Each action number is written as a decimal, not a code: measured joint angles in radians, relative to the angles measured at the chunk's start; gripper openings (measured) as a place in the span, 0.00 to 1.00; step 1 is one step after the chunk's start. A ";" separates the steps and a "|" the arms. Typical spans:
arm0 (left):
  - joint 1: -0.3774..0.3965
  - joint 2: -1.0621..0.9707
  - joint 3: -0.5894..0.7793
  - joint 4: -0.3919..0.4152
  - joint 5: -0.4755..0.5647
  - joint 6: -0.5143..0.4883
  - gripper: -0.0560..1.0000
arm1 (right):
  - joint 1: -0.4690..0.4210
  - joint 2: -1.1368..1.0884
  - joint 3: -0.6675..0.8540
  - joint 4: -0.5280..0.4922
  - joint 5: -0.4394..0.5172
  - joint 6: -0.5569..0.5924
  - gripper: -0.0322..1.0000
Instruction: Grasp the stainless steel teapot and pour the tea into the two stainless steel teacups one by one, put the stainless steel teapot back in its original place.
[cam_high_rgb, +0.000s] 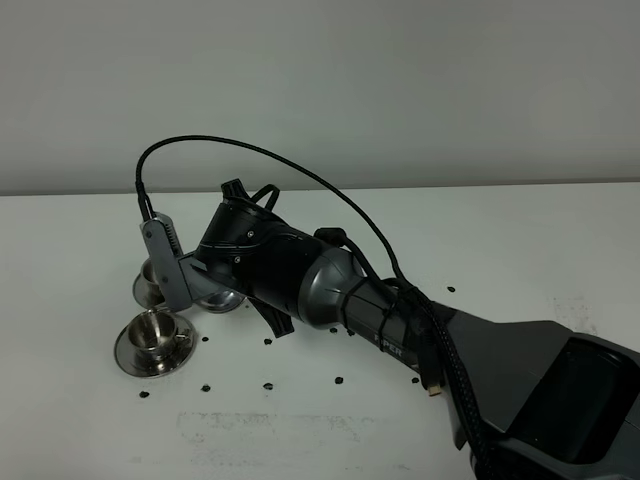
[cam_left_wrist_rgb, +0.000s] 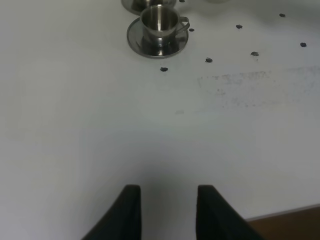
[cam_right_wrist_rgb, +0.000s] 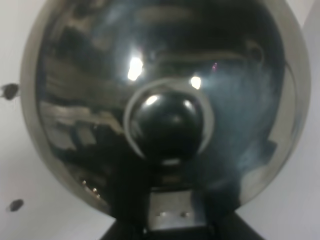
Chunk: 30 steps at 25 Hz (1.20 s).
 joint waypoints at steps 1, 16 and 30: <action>0.000 0.000 0.000 0.000 0.000 0.000 0.34 | 0.000 0.000 0.000 -0.003 -0.001 0.001 0.21; 0.000 0.000 0.000 0.000 0.000 0.000 0.34 | 0.002 0.001 0.000 -0.032 -0.020 0.003 0.21; 0.000 0.000 0.000 0.002 0.000 0.000 0.34 | 0.006 0.015 0.000 -0.071 -0.035 0.025 0.21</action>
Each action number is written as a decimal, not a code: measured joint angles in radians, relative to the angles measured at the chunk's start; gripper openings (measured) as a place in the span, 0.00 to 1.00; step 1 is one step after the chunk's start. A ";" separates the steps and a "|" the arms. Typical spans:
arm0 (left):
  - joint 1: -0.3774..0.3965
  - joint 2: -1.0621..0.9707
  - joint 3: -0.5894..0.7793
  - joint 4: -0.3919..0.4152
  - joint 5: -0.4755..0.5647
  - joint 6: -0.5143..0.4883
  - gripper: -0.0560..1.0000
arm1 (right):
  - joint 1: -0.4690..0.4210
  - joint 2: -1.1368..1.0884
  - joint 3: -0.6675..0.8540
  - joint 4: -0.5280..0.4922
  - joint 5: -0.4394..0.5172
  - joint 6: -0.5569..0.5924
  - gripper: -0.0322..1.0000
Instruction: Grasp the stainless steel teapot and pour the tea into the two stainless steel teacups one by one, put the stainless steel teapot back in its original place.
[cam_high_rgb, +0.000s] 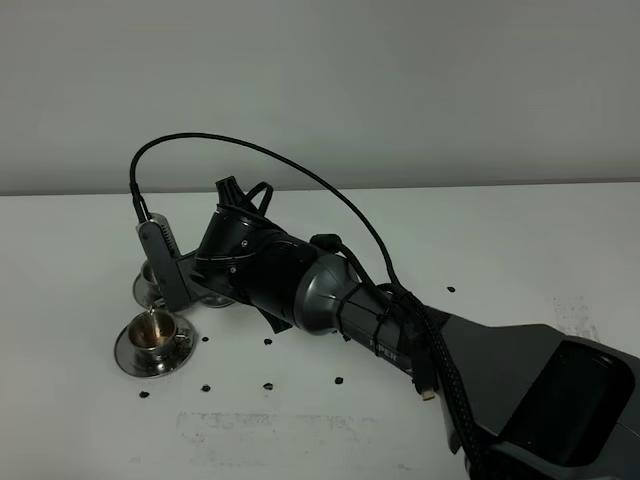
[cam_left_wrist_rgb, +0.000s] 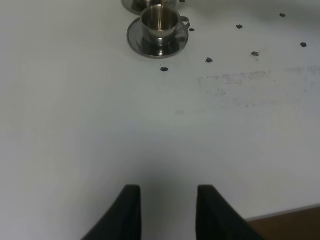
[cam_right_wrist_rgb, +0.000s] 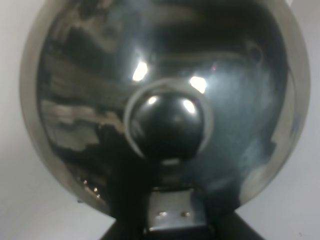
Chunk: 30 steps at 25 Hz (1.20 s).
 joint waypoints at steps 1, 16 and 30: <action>0.000 0.000 0.000 0.000 0.000 0.000 0.34 | 0.001 0.000 0.000 -0.002 0.000 0.000 0.21; 0.000 0.000 0.000 0.001 0.000 0.000 0.34 | 0.010 0.000 0.000 -0.020 0.000 0.001 0.21; 0.000 0.000 0.000 0.002 0.000 0.000 0.34 | 0.011 0.000 0.000 -0.054 -0.007 0.001 0.21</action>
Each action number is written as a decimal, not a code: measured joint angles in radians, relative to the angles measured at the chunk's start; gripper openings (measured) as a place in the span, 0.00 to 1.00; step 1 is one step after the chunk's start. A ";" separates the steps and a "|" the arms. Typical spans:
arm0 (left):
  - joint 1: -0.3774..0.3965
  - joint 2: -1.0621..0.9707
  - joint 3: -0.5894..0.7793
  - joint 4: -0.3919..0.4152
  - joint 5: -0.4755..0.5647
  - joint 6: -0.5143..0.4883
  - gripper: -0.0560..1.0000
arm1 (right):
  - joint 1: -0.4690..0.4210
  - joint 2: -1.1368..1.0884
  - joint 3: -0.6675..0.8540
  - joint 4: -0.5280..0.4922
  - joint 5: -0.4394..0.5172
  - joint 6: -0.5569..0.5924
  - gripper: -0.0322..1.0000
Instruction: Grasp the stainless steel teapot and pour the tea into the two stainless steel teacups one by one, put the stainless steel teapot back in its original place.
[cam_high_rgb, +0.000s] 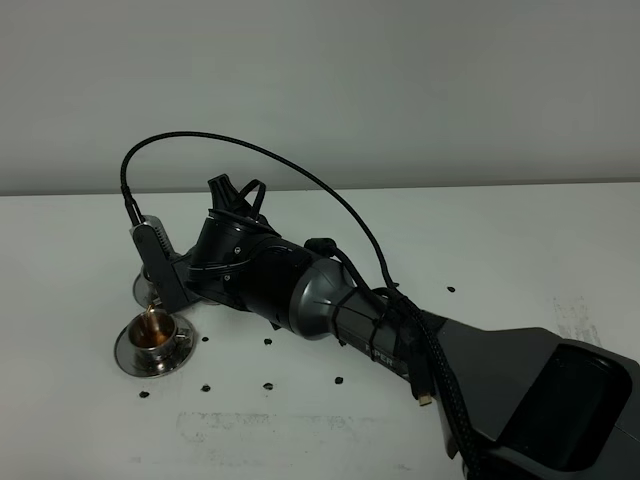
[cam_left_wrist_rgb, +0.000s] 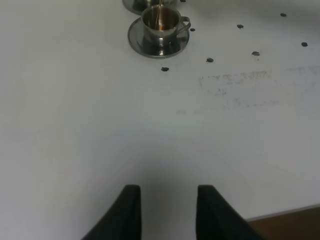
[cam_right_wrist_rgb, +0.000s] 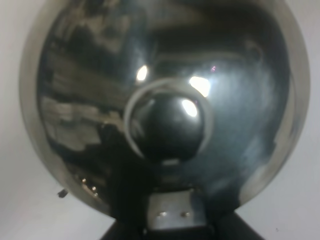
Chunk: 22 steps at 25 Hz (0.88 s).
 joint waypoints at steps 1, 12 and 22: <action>0.000 0.000 0.000 0.000 0.000 0.000 0.34 | 0.000 0.000 0.000 -0.002 0.000 0.000 0.21; 0.000 0.000 0.000 0.000 0.000 0.000 0.34 | 0.000 0.000 0.000 -0.007 0.011 0.000 0.21; 0.000 0.000 0.000 0.000 0.000 0.000 0.34 | 0.001 0.021 0.000 -0.007 0.014 0.000 0.21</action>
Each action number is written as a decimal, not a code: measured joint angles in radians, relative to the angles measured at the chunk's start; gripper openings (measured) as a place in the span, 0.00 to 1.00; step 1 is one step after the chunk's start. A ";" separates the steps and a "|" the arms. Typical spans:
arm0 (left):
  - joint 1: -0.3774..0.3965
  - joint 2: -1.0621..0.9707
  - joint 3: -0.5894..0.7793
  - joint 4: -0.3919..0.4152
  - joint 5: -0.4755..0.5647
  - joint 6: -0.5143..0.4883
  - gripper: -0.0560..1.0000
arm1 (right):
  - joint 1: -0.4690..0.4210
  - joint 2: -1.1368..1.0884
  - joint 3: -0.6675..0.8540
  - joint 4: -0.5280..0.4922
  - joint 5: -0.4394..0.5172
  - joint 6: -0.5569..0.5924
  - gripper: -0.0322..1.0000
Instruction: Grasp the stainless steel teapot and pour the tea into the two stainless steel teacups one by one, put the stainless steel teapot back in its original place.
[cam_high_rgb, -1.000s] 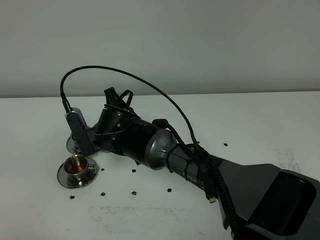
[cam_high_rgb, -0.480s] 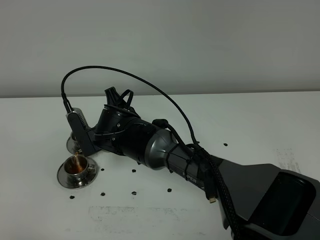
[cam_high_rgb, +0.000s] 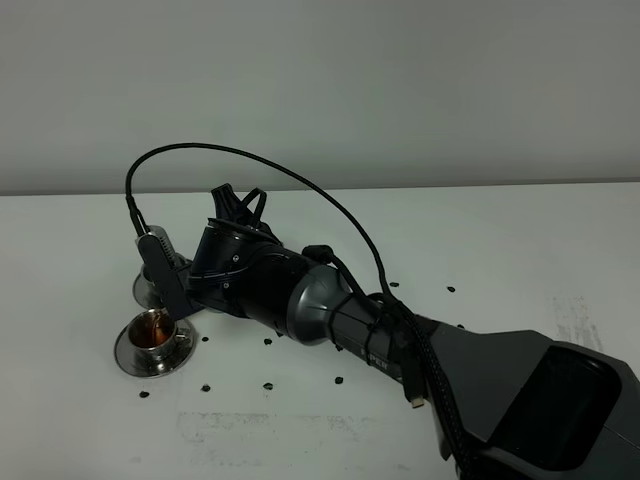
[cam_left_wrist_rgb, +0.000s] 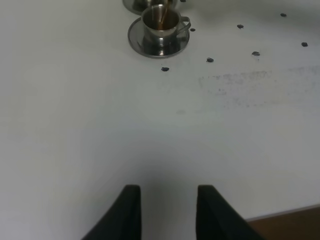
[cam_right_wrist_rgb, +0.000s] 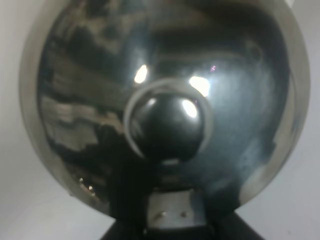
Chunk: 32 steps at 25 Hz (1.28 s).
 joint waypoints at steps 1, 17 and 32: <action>0.000 0.000 0.000 0.000 0.000 0.000 0.34 | 0.000 0.000 0.000 0.000 0.000 0.000 0.21; 0.000 0.000 0.000 0.000 0.000 0.000 0.34 | 0.006 0.014 0.000 -0.030 -0.003 -0.024 0.21; 0.000 0.000 0.000 0.000 0.000 0.000 0.34 | 0.006 0.014 0.000 -0.065 -0.008 -0.024 0.21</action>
